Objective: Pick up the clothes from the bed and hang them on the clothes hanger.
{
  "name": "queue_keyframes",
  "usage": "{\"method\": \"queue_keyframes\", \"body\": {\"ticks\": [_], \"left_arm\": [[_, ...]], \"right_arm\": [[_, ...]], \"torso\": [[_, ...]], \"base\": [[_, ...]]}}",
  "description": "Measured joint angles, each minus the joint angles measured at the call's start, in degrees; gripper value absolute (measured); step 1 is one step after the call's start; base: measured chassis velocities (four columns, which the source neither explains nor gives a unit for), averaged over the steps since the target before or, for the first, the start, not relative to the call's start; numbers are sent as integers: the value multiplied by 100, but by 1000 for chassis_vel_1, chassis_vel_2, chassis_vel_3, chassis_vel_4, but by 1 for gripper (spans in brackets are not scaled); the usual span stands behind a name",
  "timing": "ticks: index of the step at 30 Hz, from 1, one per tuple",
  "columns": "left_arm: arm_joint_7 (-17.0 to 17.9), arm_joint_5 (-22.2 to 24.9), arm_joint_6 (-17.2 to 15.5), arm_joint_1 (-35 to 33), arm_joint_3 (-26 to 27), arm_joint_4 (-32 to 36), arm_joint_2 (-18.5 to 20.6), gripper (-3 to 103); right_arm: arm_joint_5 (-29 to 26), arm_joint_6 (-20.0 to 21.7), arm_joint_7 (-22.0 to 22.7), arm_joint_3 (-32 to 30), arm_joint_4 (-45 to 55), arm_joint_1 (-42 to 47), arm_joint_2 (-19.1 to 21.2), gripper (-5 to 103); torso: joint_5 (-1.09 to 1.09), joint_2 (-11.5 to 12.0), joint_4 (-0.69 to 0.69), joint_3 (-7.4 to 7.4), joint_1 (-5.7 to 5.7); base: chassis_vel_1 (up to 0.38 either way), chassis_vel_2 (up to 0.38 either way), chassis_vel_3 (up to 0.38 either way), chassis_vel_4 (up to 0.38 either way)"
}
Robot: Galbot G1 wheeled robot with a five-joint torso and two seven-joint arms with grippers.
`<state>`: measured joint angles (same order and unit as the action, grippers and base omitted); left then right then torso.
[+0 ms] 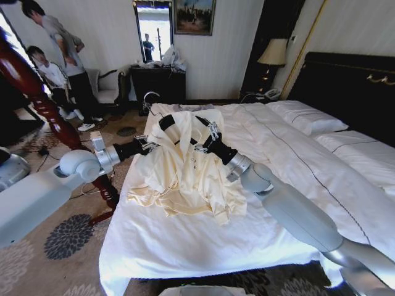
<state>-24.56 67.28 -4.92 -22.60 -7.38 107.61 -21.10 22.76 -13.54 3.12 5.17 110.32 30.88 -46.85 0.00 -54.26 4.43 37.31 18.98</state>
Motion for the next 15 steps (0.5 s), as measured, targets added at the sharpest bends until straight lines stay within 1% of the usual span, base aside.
{"method": "queue_keyframes", "body": {"ticks": [1,3,4,6,7,8,9,10,11,12,15], "left_arm": [[0,1,0,-102,98,27,48,19],[1,1,0,-200,184,48,96,19],[0,3,1,-434,375,91,197,19],[3,9,5,-686,600,137,307,19],[3,9,5,-686,600,137,307,19],[16,26,9,-882,779,174,384,19],[73,75,36,-1152,1010,253,518,19],[73,75,36,-1152,1010,253,518,19],[87,91,54,-1206,1051,279,561,19],[125,130,83,-1291,1124,341,653,19],[330,295,84,-1353,1281,462,755,19]], "right_arm": [[-14,1,-7,-62,19,58,33,99],[-51,8,-7,-113,31,108,62,100],[-218,75,8,-228,74,224,129,100],[-464,194,46,-344,153,358,204,100],[-464,194,46,-344,153,358,204,100],[-622,259,75,-427,211,434,249,100],[-905,367,140,-583,315,557,330,100],[-905,367,140,-583,315,557,330,100],[-1045,415,176,-662,364,620,362,100],[-1344,503,241,-861,447,767,419,100],[-1957,705,379,-1388,622,1205,520,100]], "torso": [[0,0,0,0,0],[0,0,1,0,0],[1,0,-1,0,0],[-1,0,-1,0,0],[-1,0,-1,0,0],[0,0,0,0,0],[0,0,-3,0,0],[0,0,-3,0,0],[-1,0,-3,0,0],[0,0,-3,0,-1],[0,0,0,-1,0]], "base": [[0,0,0,0],[0,0,0,0],[0,0,0,0],[0,0,0,0],[0,0,0,0],[0,0,0,0],[0,0,0,0],[0,0,0,0],[0,0,0,0],[0,0,0,0],[0,0,0,0]]}}
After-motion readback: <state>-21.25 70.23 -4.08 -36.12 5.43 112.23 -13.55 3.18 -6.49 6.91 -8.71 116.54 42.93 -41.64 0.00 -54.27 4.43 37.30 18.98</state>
